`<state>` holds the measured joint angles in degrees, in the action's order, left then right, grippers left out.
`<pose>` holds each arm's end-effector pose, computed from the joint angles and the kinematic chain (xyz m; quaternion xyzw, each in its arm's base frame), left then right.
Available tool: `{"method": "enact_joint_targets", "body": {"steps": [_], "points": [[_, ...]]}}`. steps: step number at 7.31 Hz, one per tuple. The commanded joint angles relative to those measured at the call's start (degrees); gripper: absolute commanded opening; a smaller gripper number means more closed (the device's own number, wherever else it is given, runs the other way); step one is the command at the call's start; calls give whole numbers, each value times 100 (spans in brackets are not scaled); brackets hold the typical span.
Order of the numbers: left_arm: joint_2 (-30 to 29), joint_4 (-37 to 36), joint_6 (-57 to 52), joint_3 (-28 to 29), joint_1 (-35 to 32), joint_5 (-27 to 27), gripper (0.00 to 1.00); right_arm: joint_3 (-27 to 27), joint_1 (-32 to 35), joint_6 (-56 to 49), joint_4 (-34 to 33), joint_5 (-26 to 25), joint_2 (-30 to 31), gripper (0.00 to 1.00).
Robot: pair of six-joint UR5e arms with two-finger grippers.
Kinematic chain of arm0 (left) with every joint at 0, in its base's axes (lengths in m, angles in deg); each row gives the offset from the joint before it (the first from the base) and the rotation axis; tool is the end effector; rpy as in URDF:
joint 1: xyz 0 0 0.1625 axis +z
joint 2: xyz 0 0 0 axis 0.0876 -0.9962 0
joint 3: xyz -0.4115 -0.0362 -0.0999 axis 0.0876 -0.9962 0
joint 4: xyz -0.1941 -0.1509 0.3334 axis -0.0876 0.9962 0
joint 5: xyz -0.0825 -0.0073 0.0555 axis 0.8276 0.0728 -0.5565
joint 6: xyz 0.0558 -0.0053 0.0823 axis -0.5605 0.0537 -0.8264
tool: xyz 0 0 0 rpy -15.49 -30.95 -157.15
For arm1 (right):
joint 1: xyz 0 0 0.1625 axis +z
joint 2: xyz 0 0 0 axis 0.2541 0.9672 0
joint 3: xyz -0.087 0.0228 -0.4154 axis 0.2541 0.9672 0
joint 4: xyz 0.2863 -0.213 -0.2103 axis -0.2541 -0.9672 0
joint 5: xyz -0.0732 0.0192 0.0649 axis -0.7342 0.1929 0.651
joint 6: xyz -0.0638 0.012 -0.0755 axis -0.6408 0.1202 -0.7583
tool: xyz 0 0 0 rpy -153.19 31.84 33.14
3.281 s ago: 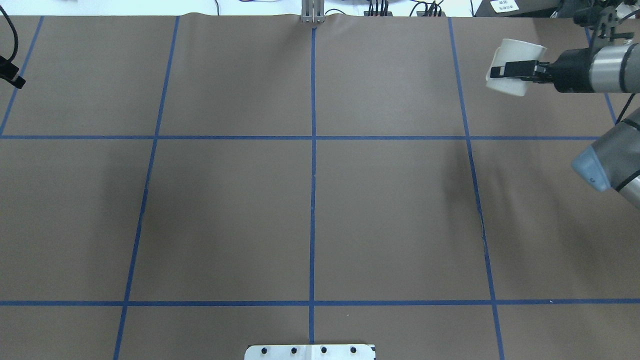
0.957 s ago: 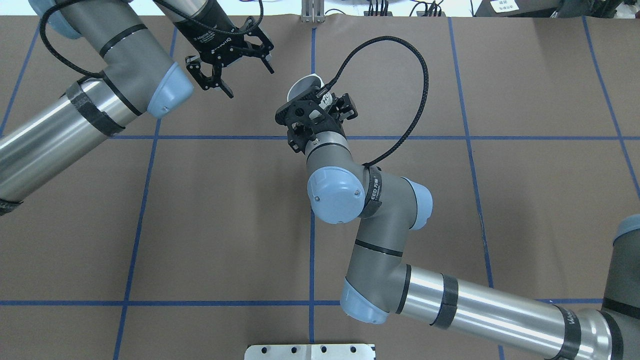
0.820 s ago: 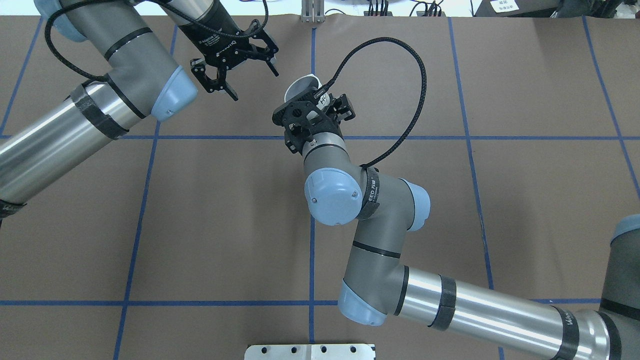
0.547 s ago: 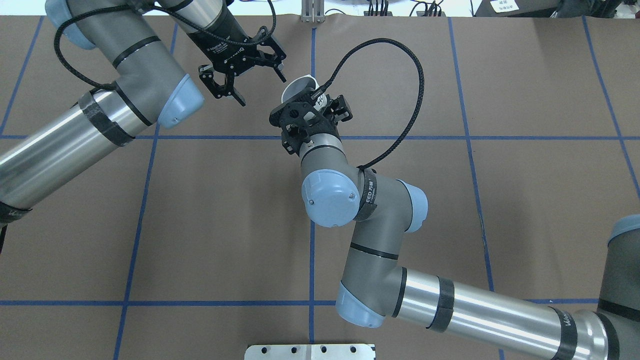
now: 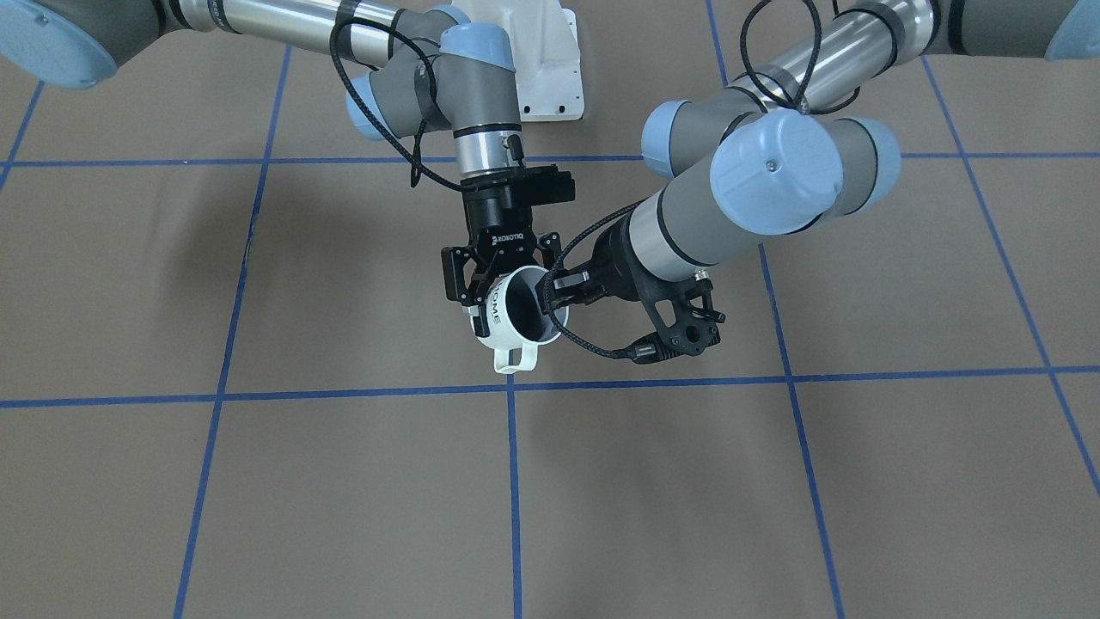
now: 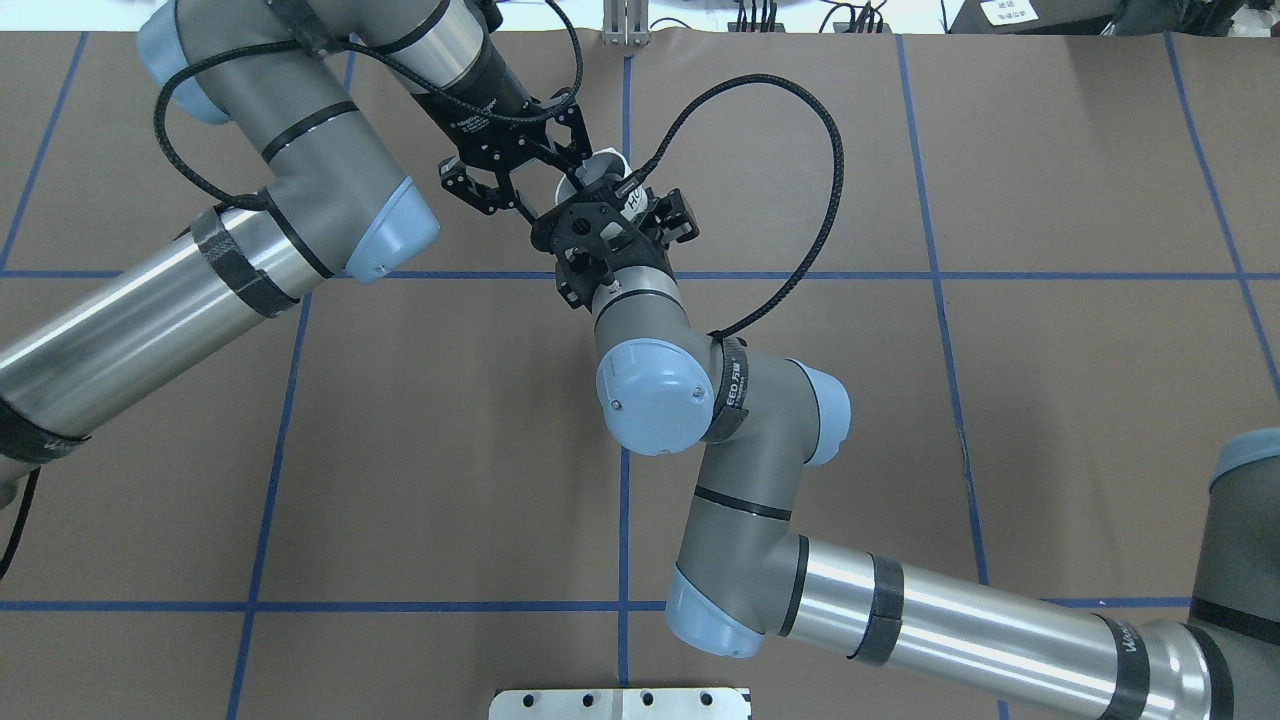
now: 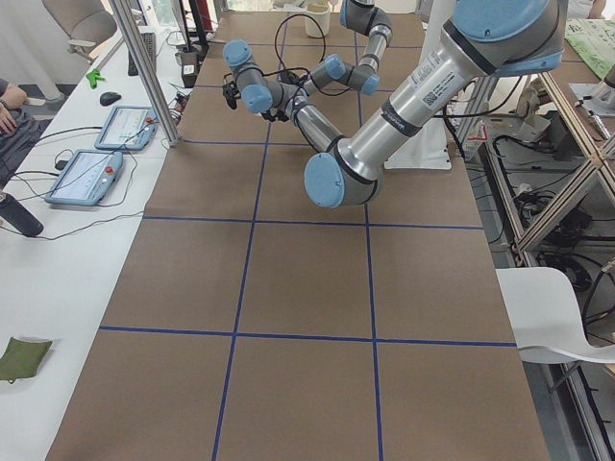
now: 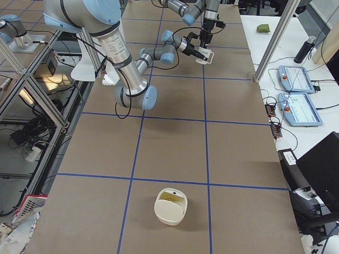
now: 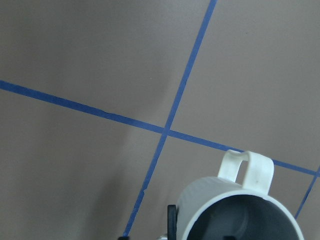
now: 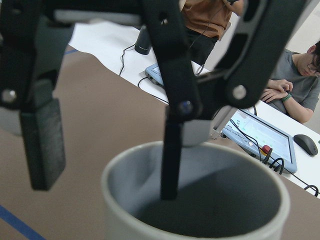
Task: Left arm hands cup to right arm to dump lemon
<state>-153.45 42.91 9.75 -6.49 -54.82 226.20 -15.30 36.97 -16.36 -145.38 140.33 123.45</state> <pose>0.4353 -0.6000 0.1445 -0.1442 0.5571 -0.1048 0.8111 -0.5870 -0.4490 0.1590 0.5308 -0.2344 -0.0622 0.8120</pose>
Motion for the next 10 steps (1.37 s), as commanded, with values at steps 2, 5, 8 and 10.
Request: {"method": "enact_joint_targets", "body": {"steps": [2, 5, 8, 10], "points": [[1, 4, -25, 0, 49, -5, 39, 0, -1, 0, 2, 9, -5, 1], [1, 4, -33, 17, 57, -5, 0, 9, -9, 0, 11, 0, 21, 87], [1, 4, -42, 35, 57, -5, 0, -9, -9, -70, 11, 9, 39, 99], [-7, -5, -42, 43, 75, -5, 0, -52, -27, -79, 20, 9, 56, 99]]}}
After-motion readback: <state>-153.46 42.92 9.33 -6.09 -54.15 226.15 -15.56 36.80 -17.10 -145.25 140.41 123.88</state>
